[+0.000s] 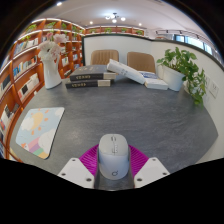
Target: Arrange mouse
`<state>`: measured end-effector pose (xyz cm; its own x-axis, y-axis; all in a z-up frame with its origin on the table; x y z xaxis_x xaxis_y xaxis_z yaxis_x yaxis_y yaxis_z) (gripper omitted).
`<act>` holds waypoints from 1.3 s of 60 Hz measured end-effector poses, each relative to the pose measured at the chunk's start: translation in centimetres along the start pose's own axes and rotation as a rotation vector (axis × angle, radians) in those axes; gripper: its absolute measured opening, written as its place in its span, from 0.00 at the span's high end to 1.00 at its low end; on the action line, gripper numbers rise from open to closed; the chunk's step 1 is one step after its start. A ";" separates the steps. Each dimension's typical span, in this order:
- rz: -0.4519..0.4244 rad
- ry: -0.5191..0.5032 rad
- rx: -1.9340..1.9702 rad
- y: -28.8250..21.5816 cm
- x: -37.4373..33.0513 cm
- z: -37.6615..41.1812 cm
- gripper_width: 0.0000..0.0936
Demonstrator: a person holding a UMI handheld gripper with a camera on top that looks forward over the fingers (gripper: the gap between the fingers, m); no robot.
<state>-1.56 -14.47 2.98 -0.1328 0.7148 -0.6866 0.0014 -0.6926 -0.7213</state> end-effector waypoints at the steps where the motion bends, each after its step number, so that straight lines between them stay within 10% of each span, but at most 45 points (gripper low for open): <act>1: 0.005 -0.003 0.002 0.0 0.0 0.0 0.59; 12: 0.069 0.051 0.015 -1.4 -1.1 -0.1 0.62; 28: -0.223 0.186 0.014 -17.6 -10.5 4.4 0.62; 44: -0.404 0.081 -0.017 -27.7 -13.2 18.0 0.62; 78: 0.053 -0.038 -0.031 -6.1 8.5 28.7 0.62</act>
<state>-31.17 -6.93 4.17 -0.1693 0.6726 -0.7204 0.0397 -0.7257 -0.6869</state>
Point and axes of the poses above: the point between the fingertips, and its own axes, seen from behind it with the camera up: z to the left, y down, x forward, the way the camera looks, the point moved 6 cm from there along -x, backward, against the way the camera looks, and after that the axes turned 9 degrees about -y, right-handed, at the moved point
